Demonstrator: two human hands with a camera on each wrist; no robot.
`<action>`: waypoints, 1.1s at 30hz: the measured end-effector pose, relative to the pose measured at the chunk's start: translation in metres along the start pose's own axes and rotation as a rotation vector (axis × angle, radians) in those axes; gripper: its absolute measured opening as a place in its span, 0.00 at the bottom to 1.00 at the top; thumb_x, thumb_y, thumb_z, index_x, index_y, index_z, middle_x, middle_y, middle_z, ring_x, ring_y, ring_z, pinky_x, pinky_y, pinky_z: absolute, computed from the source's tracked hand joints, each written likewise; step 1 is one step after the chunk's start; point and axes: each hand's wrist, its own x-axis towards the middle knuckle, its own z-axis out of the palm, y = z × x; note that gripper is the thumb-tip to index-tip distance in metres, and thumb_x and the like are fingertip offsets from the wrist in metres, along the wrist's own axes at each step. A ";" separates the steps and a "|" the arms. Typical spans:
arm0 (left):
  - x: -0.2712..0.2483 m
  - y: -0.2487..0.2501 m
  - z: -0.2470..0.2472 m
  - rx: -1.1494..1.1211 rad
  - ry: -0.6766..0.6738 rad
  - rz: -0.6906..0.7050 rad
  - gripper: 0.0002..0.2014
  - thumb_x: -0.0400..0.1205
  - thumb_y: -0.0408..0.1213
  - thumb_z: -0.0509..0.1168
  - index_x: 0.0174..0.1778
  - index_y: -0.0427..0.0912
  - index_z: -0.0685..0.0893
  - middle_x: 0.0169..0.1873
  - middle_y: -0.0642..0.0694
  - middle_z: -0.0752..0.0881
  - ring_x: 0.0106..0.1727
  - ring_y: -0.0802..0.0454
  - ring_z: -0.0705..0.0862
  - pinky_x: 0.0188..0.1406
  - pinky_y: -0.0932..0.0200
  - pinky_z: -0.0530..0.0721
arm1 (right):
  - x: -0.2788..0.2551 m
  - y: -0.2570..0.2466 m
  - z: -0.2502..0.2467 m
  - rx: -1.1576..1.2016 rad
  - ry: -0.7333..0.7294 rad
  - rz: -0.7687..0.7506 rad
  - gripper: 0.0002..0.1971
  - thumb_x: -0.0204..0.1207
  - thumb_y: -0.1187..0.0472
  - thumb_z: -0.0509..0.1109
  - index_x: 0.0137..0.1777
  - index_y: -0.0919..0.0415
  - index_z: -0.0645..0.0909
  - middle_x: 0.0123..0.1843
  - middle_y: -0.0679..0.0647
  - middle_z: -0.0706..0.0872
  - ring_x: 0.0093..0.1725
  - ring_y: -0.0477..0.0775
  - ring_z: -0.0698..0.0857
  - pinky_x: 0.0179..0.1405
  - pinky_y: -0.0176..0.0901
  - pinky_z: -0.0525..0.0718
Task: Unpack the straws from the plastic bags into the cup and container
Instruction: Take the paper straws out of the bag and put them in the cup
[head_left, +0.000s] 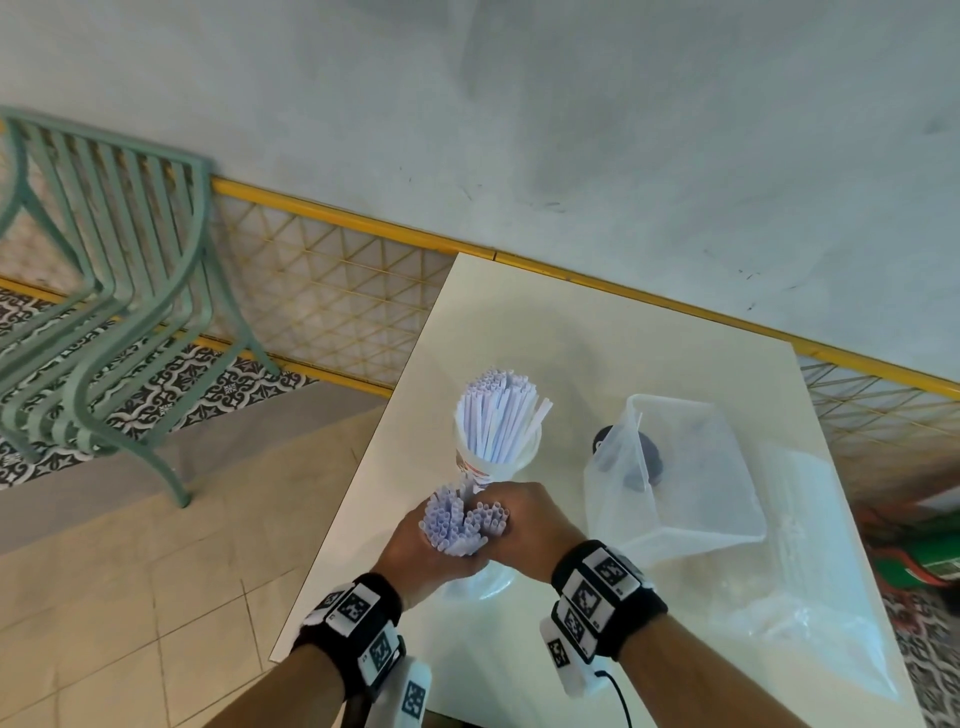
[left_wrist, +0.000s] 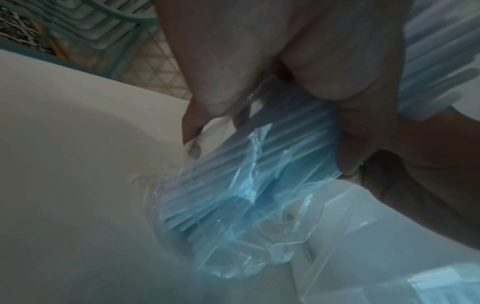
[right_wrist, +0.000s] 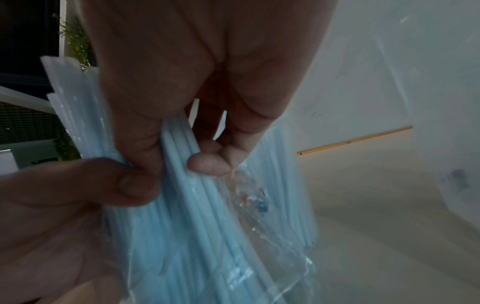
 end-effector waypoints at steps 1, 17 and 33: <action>0.000 0.000 0.000 0.003 0.012 0.005 0.22 0.66 0.21 0.80 0.54 0.37 0.86 0.45 0.49 0.92 0.45 0.60 0.90 0.41 0.68 0.85 | 0.000 -0.001 0.000 -0.005 -0.007 0.004 0.15 0.65 0.58 0.84 0.52 0.58 0.88 0.48 0.50 0.92 0.48 0.45 0.89 0.52 0.45 0.89; 0.009 -0.005 -0.001 0.071 0.124 -0.047 0.17 0.65 0.38 0.81 0.49 0.45 0.89 0.44 0.46 0.92 0.47 0.54 0.90 0.49 0.55 0.89 | -0.008 -0.001 -0.010 -0.023 0.076 -0.011 0.09 0.65 0.64 0.75 0.29 0.60 0.77 0.28 0.53 0.81 0.29 0.45 0.75 0.31 0.35 0.75; -0.003 0.016 0.009 0.129 0.264 -0.082 0.15 0.69 0.29 0.79 0.36 0.50 0.80 0.35 0.52 0.86 0.37 0.54 0.85 0.34 0.70 0.79 | 0.011 -0.104 -0.143 0.019 0.380 -0.006 0.03 0.71 0.60 0.81 0.39 0.57 0.90 0.28 0.44 0.89 0.21 0.40 0.82 0.23 0.31 0.80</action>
